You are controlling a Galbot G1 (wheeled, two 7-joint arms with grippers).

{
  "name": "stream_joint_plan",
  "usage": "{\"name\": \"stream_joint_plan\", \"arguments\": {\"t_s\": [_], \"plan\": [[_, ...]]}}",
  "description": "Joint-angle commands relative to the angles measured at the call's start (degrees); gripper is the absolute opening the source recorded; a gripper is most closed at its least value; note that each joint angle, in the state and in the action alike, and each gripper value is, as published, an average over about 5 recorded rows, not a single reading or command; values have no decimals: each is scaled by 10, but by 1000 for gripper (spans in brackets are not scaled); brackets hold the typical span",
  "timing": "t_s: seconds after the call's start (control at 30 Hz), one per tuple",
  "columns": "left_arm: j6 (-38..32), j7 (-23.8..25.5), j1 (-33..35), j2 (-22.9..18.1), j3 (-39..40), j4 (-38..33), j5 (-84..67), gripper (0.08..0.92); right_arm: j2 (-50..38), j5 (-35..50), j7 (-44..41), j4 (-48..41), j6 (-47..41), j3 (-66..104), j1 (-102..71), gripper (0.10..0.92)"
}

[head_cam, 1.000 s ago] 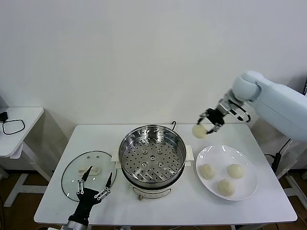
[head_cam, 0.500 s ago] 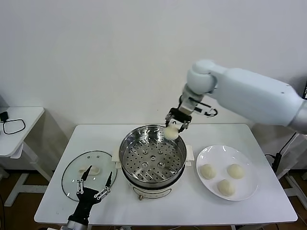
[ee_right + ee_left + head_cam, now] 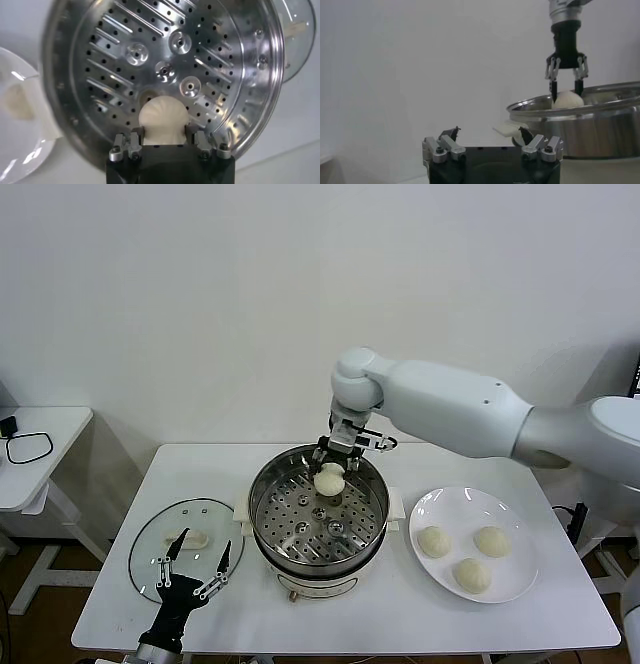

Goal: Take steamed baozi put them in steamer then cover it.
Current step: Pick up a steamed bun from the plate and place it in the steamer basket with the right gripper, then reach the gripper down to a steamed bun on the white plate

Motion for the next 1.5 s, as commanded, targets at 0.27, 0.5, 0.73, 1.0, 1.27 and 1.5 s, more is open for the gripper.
{"name": "stream_joint_plan", "arguments": {"t_s": [0.27,0.5,0.73,1.0,1.27,1.5], "plan": [[-4,-2,0,0,0,4,-1,823,26,-15,10,-18,-2,7,-13,765],[-3,-2,-2,1,2,4,-1,823,-78,76,-71,68,-75,35,67,822],[-2,-2,-6,2,6,2,0,823,-239,212,-93,87,-164,-29,159,823],[-2,-1,-8,4,13,-2,2,823,-387,311,-65,126,-295,-140,135,823],[-3,-2,-9,3,17,-1,3,823,-428,314,20,123,-323,-178,31,823],[-2,-3,-10,1,20,2,4,823,-402,311,83,87,-320,-126,-56,823]]}}
